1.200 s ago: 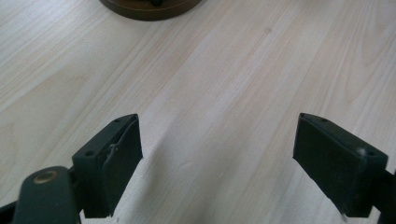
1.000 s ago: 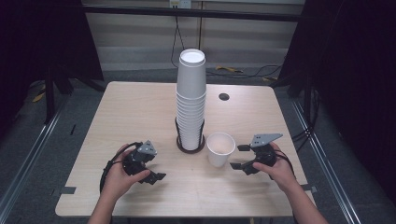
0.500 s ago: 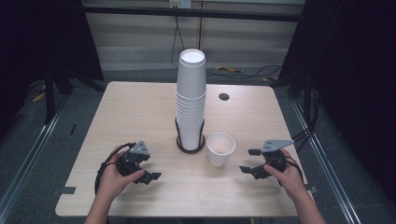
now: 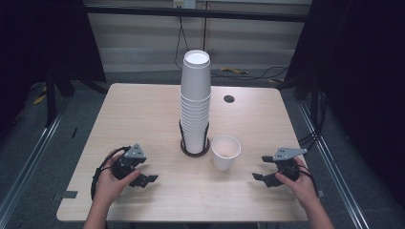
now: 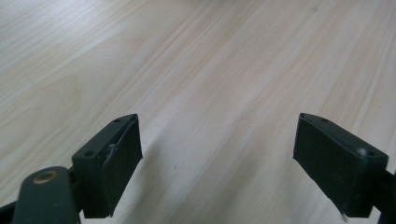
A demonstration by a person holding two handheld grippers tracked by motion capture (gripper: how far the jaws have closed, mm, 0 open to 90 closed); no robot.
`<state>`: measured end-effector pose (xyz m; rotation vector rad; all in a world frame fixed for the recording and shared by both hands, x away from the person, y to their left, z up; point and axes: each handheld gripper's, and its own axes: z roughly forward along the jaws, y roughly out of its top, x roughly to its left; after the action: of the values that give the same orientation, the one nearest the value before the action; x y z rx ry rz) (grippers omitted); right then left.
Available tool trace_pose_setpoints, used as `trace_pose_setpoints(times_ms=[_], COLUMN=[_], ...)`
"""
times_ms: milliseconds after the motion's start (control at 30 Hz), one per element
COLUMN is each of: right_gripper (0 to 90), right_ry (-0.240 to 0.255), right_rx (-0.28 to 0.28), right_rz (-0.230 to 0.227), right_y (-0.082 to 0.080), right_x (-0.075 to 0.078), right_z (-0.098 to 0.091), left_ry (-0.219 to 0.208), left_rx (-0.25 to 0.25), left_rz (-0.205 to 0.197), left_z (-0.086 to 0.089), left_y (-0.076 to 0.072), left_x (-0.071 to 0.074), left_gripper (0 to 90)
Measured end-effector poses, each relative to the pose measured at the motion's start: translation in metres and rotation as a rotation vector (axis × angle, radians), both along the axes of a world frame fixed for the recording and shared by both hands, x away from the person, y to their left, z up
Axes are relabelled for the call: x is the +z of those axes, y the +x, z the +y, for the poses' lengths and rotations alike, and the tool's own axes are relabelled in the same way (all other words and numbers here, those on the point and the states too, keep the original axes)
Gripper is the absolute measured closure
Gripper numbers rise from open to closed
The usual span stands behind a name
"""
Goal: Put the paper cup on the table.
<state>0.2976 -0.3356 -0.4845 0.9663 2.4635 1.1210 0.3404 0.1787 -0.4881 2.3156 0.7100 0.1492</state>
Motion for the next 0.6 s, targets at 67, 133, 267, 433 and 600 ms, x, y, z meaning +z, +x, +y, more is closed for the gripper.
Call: trace_pose_setpoints(times_ms=[67,133,267,433,600], right_gripper=[17.4,17.4,17.4,17.4,15.6], right_ry=[-0.033,-0.037,-0.04,-0.052,-0.052], right_rx=[-0.007,-0.009,-0.023,-0.037,-0.027], right_rz=[0.007,0.01,0.006,0.016,0.015], right_y=[0.0,0.0,0.002,0.003,0.004], right_x=[-0.003,-0.005,-0.009,-0.014,-0.016], right_z=[-0.002,-0.004,-0.009,-0.013,-0.015], left_ry=[0.006,0.006,0.034,0.043,0.035], left_rx=[0.02,0.027,0.051,0.069,0.071], left_rz=[-0.002,-0.003,-0.022,-0.027,-0.042], left_z=[0.006,0.01,0.018,0.024,0.029], left_y=[0.0,0.001,0.002,0.003,0.003], left_x=[-0.003,-0.005,-0.009,-0.012,-0.015], left_gripper=[15.2,15.2,15.1,15.1,15.1])
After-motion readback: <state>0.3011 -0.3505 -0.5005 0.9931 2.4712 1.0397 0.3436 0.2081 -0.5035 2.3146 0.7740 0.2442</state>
